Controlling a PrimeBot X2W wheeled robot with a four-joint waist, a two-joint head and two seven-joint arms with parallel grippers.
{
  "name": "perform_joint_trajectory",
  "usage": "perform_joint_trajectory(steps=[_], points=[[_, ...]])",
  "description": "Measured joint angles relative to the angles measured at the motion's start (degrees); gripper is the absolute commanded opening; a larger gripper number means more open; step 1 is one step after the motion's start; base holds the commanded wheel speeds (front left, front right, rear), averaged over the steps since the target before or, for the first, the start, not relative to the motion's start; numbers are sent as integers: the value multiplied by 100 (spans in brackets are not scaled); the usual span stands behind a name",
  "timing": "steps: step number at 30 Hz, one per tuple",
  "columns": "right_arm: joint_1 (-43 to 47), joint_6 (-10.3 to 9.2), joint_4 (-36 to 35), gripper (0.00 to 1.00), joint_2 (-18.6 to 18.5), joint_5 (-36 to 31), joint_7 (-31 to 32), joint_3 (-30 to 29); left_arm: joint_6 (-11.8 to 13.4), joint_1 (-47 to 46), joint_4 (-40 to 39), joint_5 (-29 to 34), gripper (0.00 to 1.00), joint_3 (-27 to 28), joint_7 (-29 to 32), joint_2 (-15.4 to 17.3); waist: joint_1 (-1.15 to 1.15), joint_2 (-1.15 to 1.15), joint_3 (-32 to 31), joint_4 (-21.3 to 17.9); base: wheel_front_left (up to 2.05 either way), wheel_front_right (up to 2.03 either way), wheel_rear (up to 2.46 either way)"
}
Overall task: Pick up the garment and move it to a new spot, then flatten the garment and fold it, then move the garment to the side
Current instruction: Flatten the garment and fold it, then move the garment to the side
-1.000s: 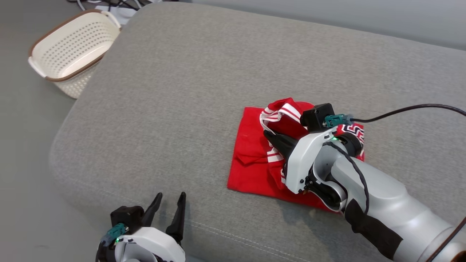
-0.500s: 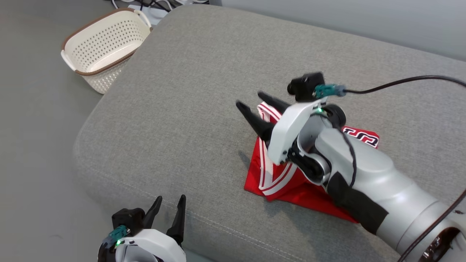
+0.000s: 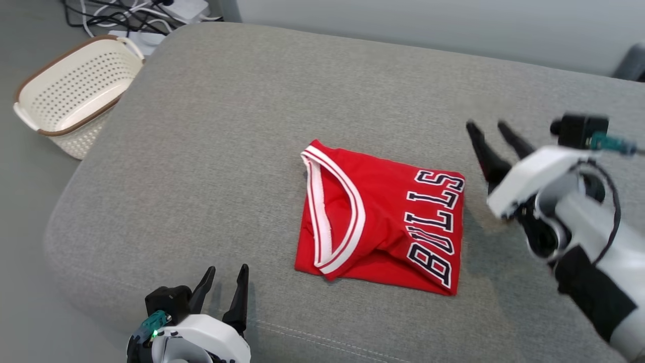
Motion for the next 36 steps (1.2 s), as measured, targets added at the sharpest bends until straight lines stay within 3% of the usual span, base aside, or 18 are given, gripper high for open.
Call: perform_joint_trajectory(steps=[7, 21, 23, 25, 28, 29, 30, 31, 36], points=[[823, 0, 179, 100, 14, 204, -7, -88, -27, -2, -60, 33, 100, -16, 0, 0, 0, 0, 92, -147, 0, 0, 0], [950, 0, 625, 100, 147, 389, 188, 36, -53, -26, -170, -51, 100, -78, 0, -1, 0, 0, 349, 283, 0, 0, 0], [954, 0, 660, 72, 155, 428, 219, 40, -53, -34, -183, -58, 100, -77, 0, -1, 0, 0, 389, 320, 0, 0, 0], [945, 0, 659, 51, 151, 448, 247, 46, -53, -34, -198, -119, 100, -75, 0, -2, 0, 0, 420, 351, 0, 0, 0], [923, 0, 656, 40, 144, 474, 247, 44, -53, -36, -205, -179, 100, -75, 0, -3, 0, 0, 449, 382, 0, 0, 0], [920, 0, 645, 29, 144, 505, 247, 33, -53, -37, -207, -186, 100, -73, 0, -2, 0, 0, 458, 389, 0, 0, 0], [916, 0, 635, 10, 142, 561, 250, 27, -53, -40, -207, -186, 100, -71, 0, -2, 0, 0, 465, 396, 0, 0, 0], [906, 0, 626, 0, 132, 580, 255, 33, -53, -43, -207, -186, 100, -70, 0, -3, 0, 0, 469, 401, 0, 0, 0], [889, -1, 554, 0, 75, 668, 400, 55, -52, -66, -209, -188, 100, -65, 0, -4, 0, 0, 467, 419, 0, 0, 0]])
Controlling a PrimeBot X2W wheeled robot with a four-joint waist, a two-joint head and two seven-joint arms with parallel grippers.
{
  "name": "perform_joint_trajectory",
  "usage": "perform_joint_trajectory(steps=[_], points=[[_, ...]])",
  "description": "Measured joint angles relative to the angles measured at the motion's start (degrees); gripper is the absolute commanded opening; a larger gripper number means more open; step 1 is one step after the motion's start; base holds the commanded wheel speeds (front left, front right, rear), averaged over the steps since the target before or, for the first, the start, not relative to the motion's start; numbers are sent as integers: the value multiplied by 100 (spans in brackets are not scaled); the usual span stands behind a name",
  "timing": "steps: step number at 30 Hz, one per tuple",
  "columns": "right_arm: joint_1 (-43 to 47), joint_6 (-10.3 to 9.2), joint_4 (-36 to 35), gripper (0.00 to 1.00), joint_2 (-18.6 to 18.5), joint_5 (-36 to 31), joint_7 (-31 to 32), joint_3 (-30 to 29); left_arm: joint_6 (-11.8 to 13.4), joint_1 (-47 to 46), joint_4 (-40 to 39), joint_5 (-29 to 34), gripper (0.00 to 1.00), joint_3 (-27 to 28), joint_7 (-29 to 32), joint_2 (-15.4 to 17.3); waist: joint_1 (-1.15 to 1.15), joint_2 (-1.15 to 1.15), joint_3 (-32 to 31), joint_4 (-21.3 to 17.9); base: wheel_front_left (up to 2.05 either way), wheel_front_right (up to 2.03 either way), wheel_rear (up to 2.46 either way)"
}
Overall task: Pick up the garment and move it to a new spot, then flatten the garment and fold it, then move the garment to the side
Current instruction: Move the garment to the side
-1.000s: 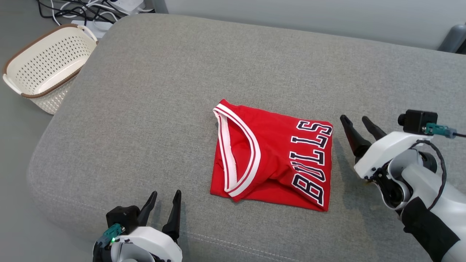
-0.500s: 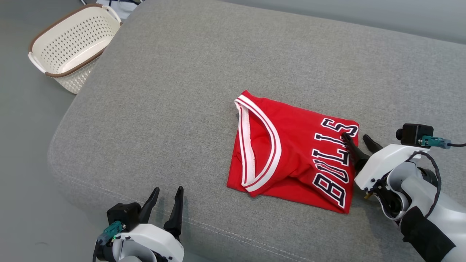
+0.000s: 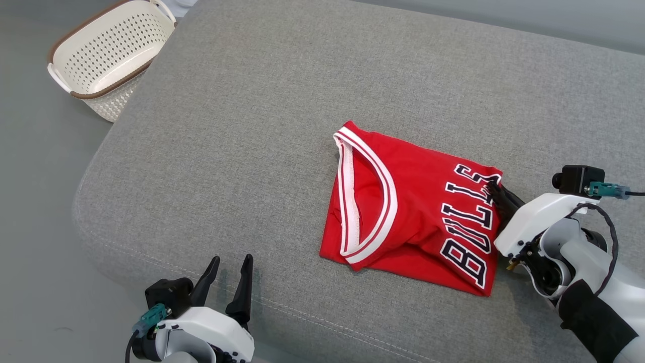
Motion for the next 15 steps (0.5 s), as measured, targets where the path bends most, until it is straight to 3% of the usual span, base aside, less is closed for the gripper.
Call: perform_joint_trajectory(steps=[15], points=[[-208, 1, -827, 0, -322, -158, -367, -333, 0, 7, -42, 14, 100, 164, 0, -1, 0, 0, -275, -216, 0, 0, 0]])
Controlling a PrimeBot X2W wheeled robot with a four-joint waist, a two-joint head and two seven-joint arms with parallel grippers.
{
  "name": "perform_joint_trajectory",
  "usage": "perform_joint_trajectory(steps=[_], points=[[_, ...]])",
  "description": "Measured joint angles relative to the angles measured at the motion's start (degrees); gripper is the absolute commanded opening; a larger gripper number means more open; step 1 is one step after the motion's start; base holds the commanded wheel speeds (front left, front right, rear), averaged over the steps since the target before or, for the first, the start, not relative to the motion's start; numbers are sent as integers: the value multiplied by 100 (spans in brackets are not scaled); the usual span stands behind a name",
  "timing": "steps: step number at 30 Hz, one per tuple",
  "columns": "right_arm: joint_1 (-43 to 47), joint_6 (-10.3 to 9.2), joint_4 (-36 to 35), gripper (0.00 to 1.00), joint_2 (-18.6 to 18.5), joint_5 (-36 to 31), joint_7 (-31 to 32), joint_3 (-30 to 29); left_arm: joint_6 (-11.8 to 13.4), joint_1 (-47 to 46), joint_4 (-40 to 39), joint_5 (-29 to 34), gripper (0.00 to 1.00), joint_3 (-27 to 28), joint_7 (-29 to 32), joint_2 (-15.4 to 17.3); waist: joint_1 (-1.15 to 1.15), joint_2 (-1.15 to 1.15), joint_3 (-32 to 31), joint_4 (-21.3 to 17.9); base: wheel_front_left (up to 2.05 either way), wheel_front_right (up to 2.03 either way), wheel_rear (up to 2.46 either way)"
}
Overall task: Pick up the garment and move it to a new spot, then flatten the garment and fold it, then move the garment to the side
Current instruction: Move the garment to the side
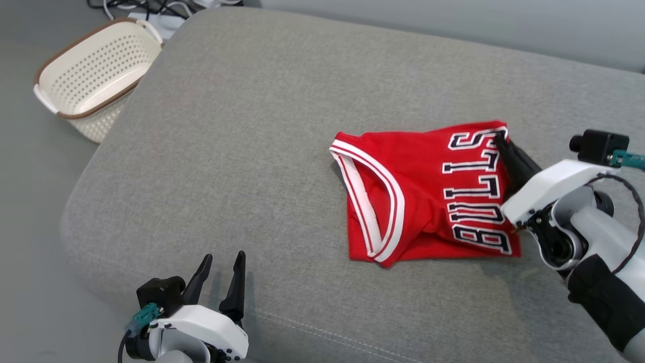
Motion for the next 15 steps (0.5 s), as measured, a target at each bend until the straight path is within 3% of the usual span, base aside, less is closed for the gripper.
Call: perform_joint_trajectory(steps=[9, 15], points=[[2, 0, -1024, 0, -35, -579, -42, -573, -26, 172, -12, 104, 100, 124, 0, 13, 0, 0, -425, -443, 0, 0, 0], [294, 0, -1217, 0, 43, -711, -42, -760, -52, 270, -12, 244, 100, 192, 0, 26, 0, 0, -711, -836, 0, 0, 0]])
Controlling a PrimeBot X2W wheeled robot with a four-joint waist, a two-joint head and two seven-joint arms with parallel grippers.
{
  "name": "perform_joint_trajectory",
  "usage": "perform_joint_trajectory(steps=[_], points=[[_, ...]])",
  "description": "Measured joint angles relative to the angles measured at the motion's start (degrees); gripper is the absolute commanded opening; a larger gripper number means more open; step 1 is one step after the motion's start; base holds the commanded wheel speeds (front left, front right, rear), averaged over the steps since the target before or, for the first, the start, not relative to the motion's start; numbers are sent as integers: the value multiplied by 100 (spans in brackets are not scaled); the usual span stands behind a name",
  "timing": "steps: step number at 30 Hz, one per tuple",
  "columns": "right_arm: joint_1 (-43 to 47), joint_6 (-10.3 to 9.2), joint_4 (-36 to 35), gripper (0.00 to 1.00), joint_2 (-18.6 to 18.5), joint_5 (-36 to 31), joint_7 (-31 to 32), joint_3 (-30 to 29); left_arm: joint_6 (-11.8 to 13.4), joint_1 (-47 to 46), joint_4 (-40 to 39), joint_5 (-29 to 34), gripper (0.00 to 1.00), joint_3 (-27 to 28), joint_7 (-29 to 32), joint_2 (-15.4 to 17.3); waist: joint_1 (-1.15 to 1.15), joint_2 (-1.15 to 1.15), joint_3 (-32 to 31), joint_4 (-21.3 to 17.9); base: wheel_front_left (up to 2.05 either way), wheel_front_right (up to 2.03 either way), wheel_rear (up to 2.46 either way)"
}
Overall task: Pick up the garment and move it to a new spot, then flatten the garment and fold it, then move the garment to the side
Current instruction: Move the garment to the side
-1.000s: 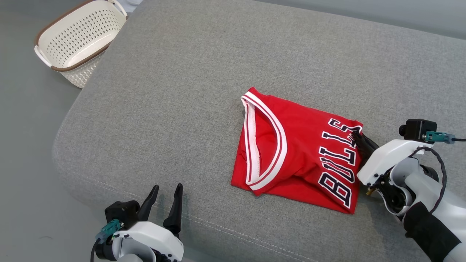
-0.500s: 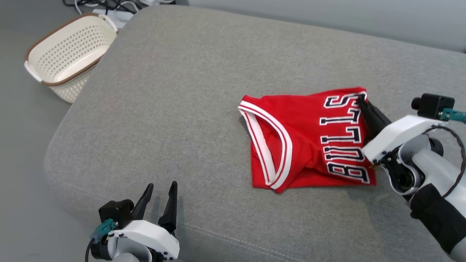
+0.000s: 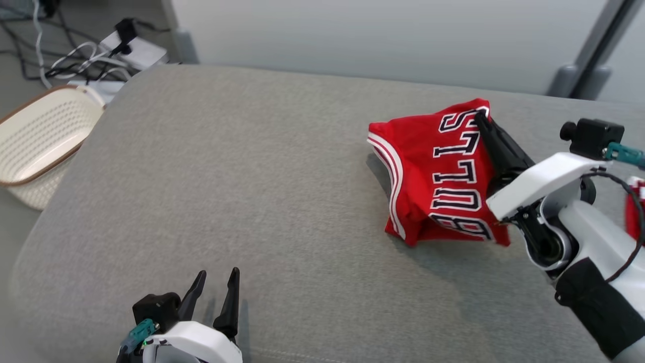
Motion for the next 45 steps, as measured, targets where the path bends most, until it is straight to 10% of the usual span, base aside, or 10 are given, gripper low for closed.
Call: perform_joint_trajectory(steps=[26, 45], points=[[771, 0, 274, 0, 272, -64, 1, -276, -83, 7, -166, 168, 100, 99, 0, 16, 0, 0, -61, -2332, 0, 0, 0], [-1386, 0, 2562, 0, -814, -1624, -1, -1664, -209, -639, -533, 560, 100, 0, -1, 18, 0, 0, 1230, -1512, 0, 0, 0]])
